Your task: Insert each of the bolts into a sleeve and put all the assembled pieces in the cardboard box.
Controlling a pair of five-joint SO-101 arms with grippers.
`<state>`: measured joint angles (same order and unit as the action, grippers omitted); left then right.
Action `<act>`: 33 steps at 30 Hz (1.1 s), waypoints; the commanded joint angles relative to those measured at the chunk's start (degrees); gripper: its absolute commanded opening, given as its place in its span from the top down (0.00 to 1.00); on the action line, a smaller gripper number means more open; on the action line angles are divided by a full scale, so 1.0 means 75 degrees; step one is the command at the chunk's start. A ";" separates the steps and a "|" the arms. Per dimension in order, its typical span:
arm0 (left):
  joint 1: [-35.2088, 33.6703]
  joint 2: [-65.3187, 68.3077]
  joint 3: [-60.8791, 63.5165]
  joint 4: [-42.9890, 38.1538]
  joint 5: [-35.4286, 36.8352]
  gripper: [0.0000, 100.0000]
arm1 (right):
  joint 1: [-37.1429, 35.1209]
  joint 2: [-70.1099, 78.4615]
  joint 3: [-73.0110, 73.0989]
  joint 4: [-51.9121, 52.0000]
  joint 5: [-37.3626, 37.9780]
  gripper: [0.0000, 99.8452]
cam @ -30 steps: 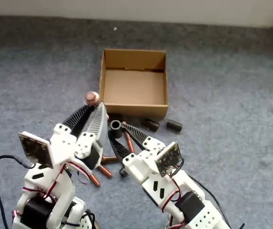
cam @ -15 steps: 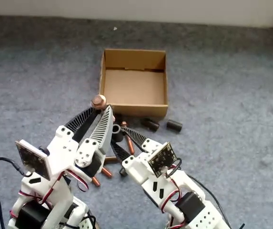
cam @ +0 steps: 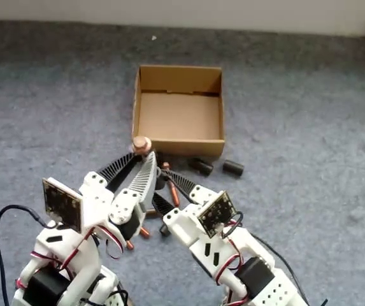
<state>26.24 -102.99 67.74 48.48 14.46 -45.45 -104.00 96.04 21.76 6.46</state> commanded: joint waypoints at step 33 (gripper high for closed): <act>-0.1190 -0.0041 0.0041 0.1160 -0.0574 0.81 | 0.0979 -0.0158 0.1049 0.0018 -0.0176 0.99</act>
<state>22.37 -103.34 71.52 55.25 10.33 -40.44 -104.09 96.04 21.76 6.64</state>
